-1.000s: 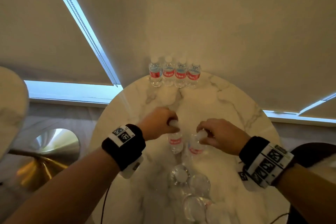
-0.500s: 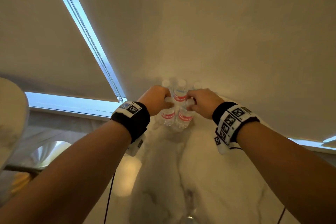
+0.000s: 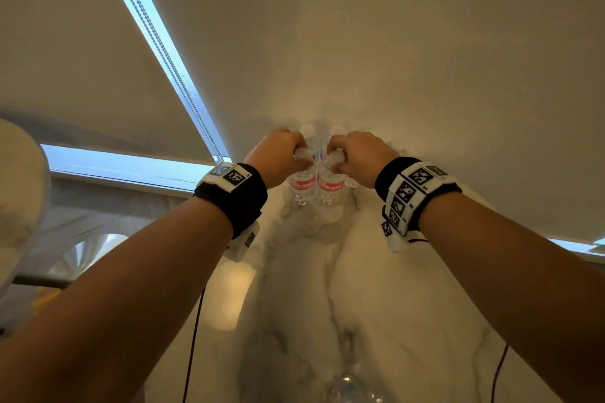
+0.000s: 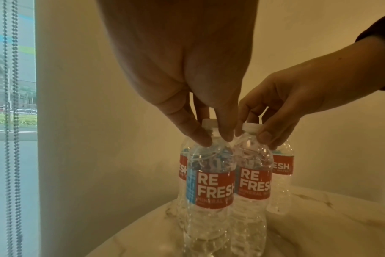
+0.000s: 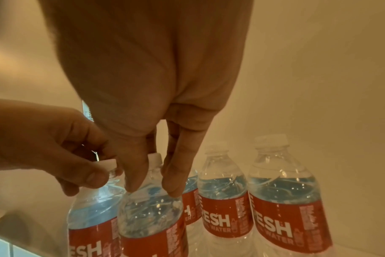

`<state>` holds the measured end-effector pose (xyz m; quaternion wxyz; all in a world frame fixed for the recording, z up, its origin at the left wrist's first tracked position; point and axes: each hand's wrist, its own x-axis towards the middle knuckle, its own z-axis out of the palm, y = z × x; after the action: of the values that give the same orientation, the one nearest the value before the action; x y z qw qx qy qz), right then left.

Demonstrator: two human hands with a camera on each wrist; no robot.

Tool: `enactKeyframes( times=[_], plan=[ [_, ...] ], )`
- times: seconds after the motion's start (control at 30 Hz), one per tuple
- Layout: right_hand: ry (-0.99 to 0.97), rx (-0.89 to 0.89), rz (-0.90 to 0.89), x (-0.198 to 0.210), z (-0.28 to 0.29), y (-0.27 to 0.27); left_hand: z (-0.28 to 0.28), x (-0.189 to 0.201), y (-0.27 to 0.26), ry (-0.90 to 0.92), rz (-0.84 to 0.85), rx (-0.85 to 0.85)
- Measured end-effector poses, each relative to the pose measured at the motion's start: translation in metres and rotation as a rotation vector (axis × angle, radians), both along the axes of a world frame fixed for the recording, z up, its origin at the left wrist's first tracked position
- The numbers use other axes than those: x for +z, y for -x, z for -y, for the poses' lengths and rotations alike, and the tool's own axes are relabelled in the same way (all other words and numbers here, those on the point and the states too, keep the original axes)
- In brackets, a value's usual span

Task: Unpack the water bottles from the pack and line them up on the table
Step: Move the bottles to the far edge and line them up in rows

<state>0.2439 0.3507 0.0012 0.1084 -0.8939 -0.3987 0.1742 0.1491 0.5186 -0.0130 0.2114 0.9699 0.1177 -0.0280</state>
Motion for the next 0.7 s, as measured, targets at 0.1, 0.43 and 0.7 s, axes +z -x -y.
enactKeyframes(
  times=[0.1,0.43,0.7],
  plan=[
    [-0.025,-0.066,-0.050,0.005,0.009,0.006,0.002,0.000,0.006,0.007,-0.008,0.023],
    [-0.055,-0.039,-0.161,0.051,0.113,0.110,0.051,0.024,0.076,0.062,0.088,0.074],
    [0.079,0.123,-0.341,0.046,0.212,0.209,0.160,0.032,0.193,0.232,-0.094,-0.268]
  ],
)
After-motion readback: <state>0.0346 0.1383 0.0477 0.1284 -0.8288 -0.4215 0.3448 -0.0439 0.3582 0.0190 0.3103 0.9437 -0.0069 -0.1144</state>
